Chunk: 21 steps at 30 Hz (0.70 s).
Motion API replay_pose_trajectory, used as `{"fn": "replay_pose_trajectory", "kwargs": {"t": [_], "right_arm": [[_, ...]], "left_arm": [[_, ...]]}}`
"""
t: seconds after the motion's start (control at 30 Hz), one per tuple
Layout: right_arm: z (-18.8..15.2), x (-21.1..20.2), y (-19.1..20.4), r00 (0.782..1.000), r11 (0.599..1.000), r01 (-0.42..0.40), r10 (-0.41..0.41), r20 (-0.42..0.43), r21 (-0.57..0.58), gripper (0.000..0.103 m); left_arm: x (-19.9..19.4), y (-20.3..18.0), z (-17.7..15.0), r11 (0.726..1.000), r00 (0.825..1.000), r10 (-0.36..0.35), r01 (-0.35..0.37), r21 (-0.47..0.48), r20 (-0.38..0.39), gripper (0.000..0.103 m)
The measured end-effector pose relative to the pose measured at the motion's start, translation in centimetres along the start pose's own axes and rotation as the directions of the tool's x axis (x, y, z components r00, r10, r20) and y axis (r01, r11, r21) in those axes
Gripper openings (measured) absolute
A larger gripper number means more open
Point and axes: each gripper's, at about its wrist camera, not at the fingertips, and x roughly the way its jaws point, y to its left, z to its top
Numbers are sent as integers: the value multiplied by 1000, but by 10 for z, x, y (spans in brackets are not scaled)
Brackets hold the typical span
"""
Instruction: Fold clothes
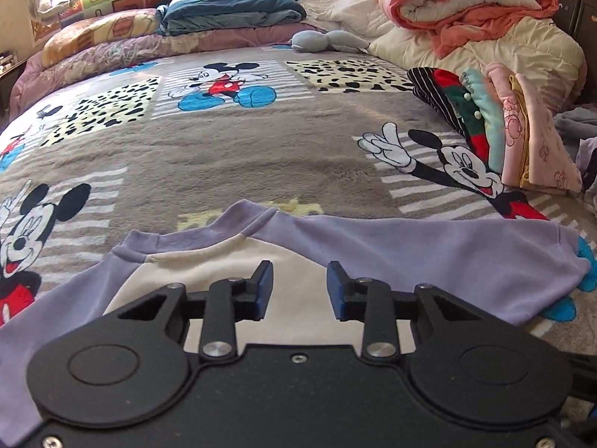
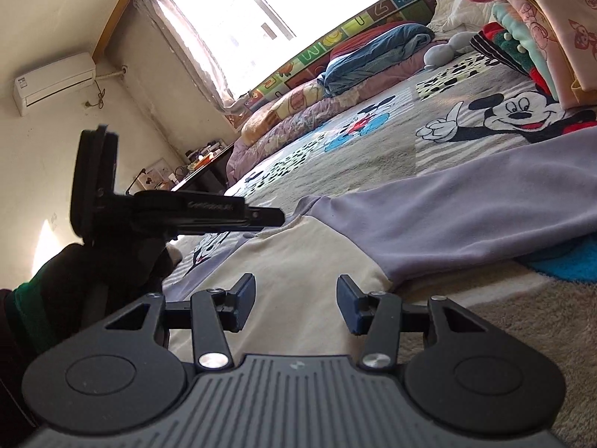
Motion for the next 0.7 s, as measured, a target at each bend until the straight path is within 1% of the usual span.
{"fn": "replay_pose_trajectory", "kwargs": {"t": [0.1,0.13,0.17,0.23,0.3,0.37,0.43,0.47,0.53,0.57,0.6,0.63,0.67,0.7], "right_arm": [[-5,7,4,999,1000,12,-13,-43,-25,50],[-6,9,4,999,1000,12,-13,-51,-25,50],[-7,9,3,998,1000,11,-12,-58,-22,50],[-7,10,2,998,1000,12,-13,-66,-9,50],[-8,10,1,997,1000,14,-14,-71,-3,49],[-8,10,1,997,1000,13,-13,-70,-1,49],[-7,9,1,998,1000,13,-13,-67,4,49],[-7,8,1,998,1000,13,-12,-66,7,49],[-7,7,1,998,1000,13,-12,-65,9,49],[-6,8,1,998,1000,14,-13,-64,9,49],[-6,8,1,998,1000,14,-14,-64,8,50],[-6,8,1,998,1000,15,-14,-64,7,50],[-6,8,1,998,1000,15,-15,-63,8,50],[-6,7,1,998,1000,17,-17,-62,10,50]], "left_arm": [[37,-3,13,1000,1000,6,-6,-13,-23,28],[48,-2,17,999,999,27,-27,-18,-32,28],[57,1,22,998,998,54,-55,-37,-34,27],[67,11,34,995,999,37,-39,-95,-21,27],[62,15,43,992,999,49,-49,-114,0,27],[46,18,47,989,999,-2,7,-146,35,27],[31,14,43,989,999,-27,30,-141,27,27],[30,9,38,993,1000,-23,24,-112,10,27],[30,-2,27,999,1000,-12,11,-46,-27,27],[38,-8,23,1000,999,9,-9,-16,-48,24],[48,-7,22,999,998,33,-33,-11,-59,21],[56,-3,23,997,996,71,-72,-23,-58,18],[63,6,26,993,994,105,-107,-53,-35,12],[68,16,29,988,992,121,-123,-94,-24,9]]}}
